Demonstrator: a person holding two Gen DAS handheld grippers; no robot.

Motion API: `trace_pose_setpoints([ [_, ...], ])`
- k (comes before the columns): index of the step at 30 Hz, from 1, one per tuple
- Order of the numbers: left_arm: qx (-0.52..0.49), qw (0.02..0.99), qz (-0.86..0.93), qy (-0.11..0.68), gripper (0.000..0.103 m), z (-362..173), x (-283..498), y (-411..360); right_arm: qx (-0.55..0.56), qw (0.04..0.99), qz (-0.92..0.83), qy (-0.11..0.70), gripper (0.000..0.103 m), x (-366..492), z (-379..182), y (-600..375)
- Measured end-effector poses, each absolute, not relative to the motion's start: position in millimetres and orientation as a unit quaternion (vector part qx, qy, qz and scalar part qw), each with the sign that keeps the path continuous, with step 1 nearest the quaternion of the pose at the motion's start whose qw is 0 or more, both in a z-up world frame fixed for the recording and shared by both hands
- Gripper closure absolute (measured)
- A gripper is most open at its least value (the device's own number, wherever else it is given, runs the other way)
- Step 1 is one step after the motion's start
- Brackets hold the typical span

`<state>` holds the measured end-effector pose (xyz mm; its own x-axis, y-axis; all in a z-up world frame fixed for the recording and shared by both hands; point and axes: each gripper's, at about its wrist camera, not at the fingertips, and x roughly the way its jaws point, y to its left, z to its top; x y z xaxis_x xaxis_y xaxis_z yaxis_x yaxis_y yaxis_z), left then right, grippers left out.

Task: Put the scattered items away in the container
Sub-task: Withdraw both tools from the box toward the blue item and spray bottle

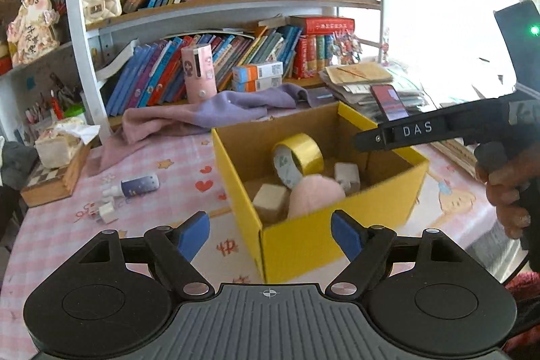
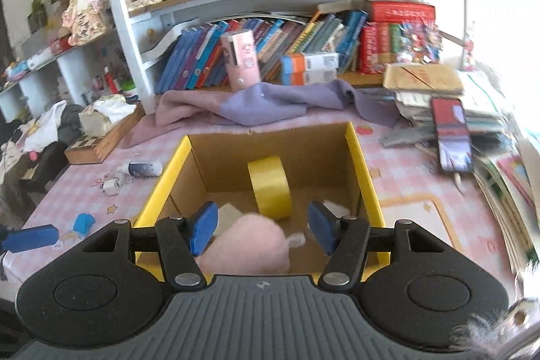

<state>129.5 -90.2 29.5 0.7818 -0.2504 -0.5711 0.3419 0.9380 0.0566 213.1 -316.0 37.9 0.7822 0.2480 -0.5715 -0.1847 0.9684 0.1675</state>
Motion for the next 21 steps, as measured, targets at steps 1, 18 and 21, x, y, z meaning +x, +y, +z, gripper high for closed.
trace_pose_setpoints([
  [1, 0.077, 0.94, -0.159, 0.292, 0.021, 28.8, 123.5, -85.0, 0.053, 0.943, 0.107, 0.31, 0.045, 206.7, 37.3, -313.5],
  [18, 0.033, 0.939, -0.128, 0.318, 0.016, 8.4, 48.2, 8.5, 0.033, 0.948, 0.009, 0.318, 0.039, 79.0, 14.4, -246.3],
  [21, 0.027, 0.939, -0.12, 0.321, 0.016, 6.8, 40.9, 20.4, 0.023, 0.945, 0.018, 0.325, 0.038, 67.1, 11.6, -230.7],
])
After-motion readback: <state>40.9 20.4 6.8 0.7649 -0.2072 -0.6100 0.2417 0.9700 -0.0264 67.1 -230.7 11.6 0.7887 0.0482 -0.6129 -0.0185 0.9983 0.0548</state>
